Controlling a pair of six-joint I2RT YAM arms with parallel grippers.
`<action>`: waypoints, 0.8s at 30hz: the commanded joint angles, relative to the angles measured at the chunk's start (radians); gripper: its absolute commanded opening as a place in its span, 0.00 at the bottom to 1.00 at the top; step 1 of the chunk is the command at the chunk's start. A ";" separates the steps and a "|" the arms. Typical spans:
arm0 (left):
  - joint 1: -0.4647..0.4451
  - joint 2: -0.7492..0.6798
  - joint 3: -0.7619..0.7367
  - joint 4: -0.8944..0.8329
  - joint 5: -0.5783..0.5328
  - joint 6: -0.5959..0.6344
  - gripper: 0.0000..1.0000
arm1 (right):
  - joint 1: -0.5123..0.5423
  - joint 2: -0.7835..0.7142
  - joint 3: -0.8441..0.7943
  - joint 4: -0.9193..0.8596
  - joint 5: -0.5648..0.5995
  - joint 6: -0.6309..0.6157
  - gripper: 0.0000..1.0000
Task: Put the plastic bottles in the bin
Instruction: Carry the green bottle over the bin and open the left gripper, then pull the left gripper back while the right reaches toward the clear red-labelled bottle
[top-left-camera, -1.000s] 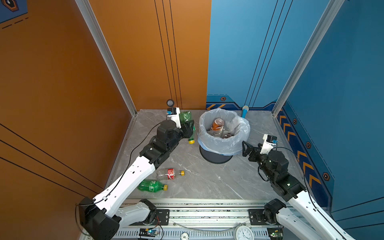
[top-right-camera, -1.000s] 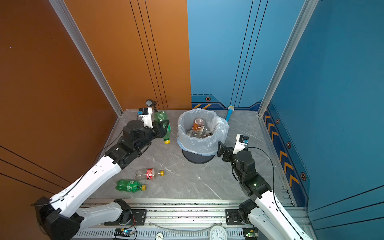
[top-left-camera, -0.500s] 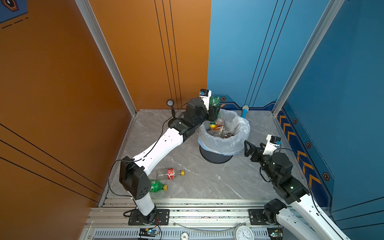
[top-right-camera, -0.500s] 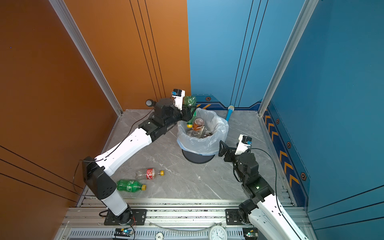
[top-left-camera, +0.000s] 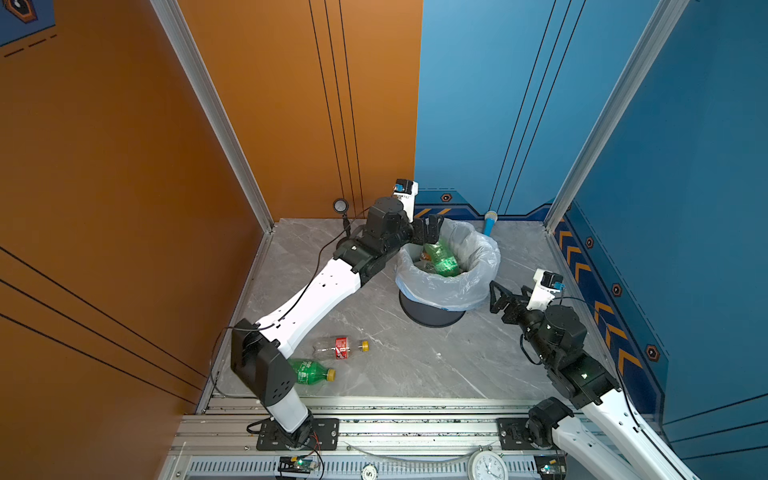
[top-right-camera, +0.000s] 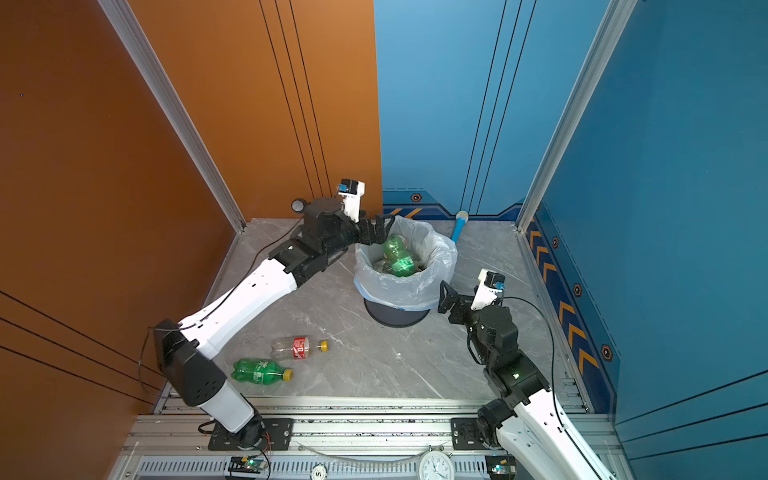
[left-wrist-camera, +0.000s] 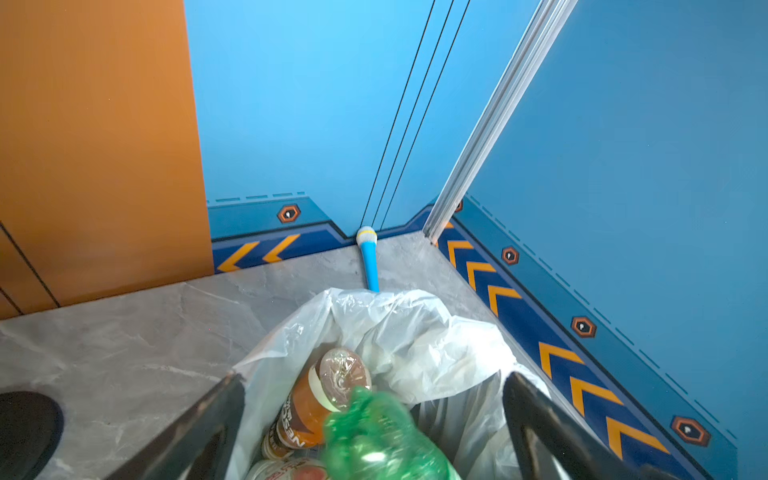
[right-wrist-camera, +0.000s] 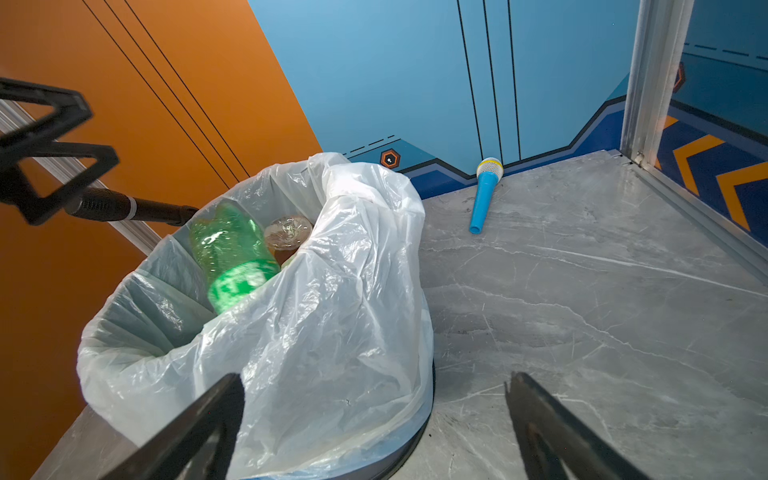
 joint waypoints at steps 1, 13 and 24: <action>0.011 -0.160 -0.131 0.047 -0.091 -0.011 0.98 | -0.006 0.009 0.002 -0.022 -0.020 -0.004 1.00; 0.080 -0.653 -0.836 0.007 -0.256 -0.275 0.98 | 0.004 0.098 0.042 0.009 -0.100 0.004 1.00; 0.130 -0.756 -0.853 -0.128 -0.305 -0.282 0.98 | 0.314 0.291 0.216 -0.002 -0.108 -0.184 1.00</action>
